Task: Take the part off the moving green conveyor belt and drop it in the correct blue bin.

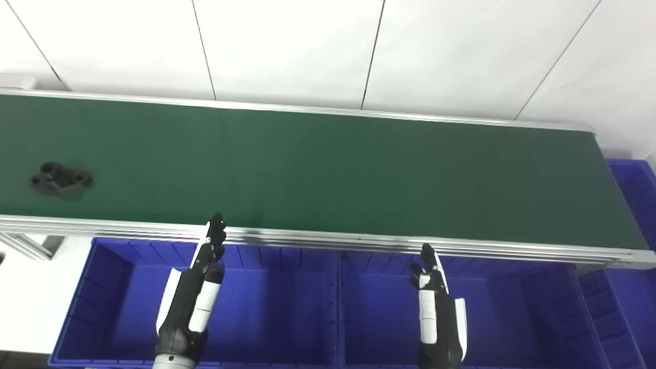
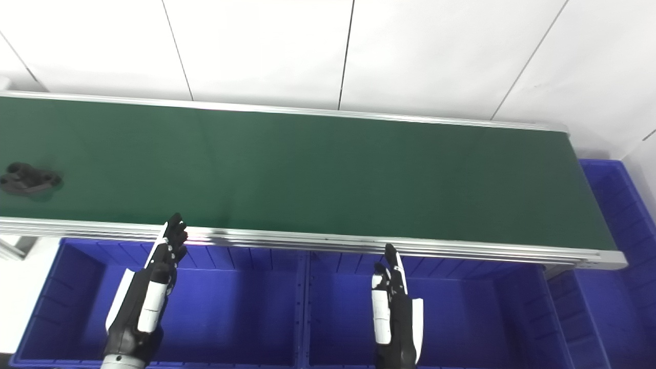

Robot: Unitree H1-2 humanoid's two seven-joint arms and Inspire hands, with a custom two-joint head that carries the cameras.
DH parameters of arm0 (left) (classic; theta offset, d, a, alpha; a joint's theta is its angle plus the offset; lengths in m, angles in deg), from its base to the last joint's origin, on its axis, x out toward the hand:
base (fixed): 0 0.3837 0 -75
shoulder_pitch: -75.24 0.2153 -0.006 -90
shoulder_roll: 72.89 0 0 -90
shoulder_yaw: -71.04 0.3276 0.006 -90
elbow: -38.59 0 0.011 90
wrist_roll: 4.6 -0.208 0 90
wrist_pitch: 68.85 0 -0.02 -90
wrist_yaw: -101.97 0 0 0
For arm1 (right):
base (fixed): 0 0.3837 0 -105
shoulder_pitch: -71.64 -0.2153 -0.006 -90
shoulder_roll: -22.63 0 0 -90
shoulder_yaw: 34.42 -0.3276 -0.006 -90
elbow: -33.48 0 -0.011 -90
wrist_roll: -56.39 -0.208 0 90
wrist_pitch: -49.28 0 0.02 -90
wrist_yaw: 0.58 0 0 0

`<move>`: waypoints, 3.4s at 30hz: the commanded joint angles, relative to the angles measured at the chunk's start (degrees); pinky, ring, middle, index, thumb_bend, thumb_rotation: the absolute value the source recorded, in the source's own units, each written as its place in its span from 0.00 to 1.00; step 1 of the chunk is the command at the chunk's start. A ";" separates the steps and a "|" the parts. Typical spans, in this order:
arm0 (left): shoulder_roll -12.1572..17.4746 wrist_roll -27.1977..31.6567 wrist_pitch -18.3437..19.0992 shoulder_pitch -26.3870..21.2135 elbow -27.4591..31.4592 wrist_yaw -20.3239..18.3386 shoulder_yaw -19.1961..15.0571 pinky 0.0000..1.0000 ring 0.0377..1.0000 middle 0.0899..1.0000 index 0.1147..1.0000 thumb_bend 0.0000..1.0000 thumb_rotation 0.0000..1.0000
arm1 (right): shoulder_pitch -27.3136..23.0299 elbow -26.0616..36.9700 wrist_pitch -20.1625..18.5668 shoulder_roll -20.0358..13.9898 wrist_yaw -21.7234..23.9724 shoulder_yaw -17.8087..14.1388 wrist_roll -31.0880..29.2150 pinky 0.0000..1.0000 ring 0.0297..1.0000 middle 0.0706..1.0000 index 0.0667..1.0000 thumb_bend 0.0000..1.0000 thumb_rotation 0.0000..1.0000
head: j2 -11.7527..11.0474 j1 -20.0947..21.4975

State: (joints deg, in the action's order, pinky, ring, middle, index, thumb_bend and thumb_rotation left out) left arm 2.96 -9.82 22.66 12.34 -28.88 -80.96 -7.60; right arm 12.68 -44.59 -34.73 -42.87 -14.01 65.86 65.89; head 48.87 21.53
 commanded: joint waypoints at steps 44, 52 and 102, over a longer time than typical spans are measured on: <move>-3.12 -1.41 -6.46 2.77 -0.74 1.84 2.37 1.00 1.00 1.00 1.00 0.72 1.00 | -2.40 -0.99 7.57 -3.37 2.63 1.56 3.16 0.98 1.00 1.00 1.00 0.81 1.00 | -1.63 -3.62; -3.39 -0.92 -6.27 2.91 -0.57 2.27 2.48 1.00 1.00 1.00 1.00 0.72 1.00 | -2.52 -1.40 8.26 -3.71 3.04 1.42 2.25 0.98 0.98 1.00 1.00 0.83 1.00 | -1.64 -3.62; -8.21 -9.09 -17.37 -0.37 -19.91 6.89 5.34 1.00 1.00 1.00 1.00 0.82 1.00 | -6.54 -19.24 20.16 -9.87 5.20 -4.69 -1.80 0.98 1.00 1.00 1.00 0.77 1.00 | -23.56 -23.93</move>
State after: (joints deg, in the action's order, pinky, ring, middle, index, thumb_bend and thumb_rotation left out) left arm -2.71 -17.54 7.63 12.50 -48.68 -75.02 -4.21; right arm 6.16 -65.18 -17.79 -52.43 -9.43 61.41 64.41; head 25.22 -2.19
